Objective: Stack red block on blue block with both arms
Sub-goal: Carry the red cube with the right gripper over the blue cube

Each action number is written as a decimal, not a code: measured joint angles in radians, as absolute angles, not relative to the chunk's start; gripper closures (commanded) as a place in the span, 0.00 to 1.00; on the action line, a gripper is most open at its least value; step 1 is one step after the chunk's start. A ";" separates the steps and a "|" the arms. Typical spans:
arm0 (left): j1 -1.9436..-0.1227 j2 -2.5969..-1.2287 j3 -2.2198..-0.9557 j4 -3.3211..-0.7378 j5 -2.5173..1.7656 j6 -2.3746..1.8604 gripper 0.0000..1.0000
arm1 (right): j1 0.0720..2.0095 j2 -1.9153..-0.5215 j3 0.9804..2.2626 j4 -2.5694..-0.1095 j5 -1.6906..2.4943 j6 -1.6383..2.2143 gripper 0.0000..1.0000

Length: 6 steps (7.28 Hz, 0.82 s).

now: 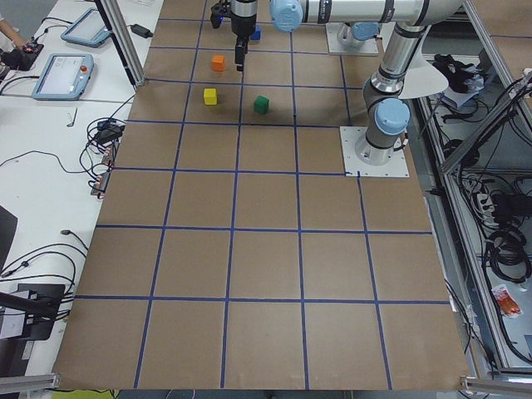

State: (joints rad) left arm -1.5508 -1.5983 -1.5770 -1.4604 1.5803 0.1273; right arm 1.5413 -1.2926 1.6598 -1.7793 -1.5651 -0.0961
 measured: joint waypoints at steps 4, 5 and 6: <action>-1.550 -1.594 -1.578 -1.460 1.586 0.130 0.00 | 1.426 -1.296 1.725 -1.812 -1.615 -0.320 1.00; -1.550 -1.593 -1.579 -1.460 1.587 0.130 0.00 | 1.398 -1.299 1.746 -1.823 -1.616 -0.349 1.00; -1.551 -1.593 -1.580 -1.460 1.587 0.130 0.00 | 1.372 -1.305 1.775 -1.849 -1.616 -0.379 1.00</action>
State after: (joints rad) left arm -1.5506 -1.5925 -1.5801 -1.4603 1.5875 0.1303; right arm 1.3720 -1.3047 1.7752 -1.8493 -1.6160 -0.3788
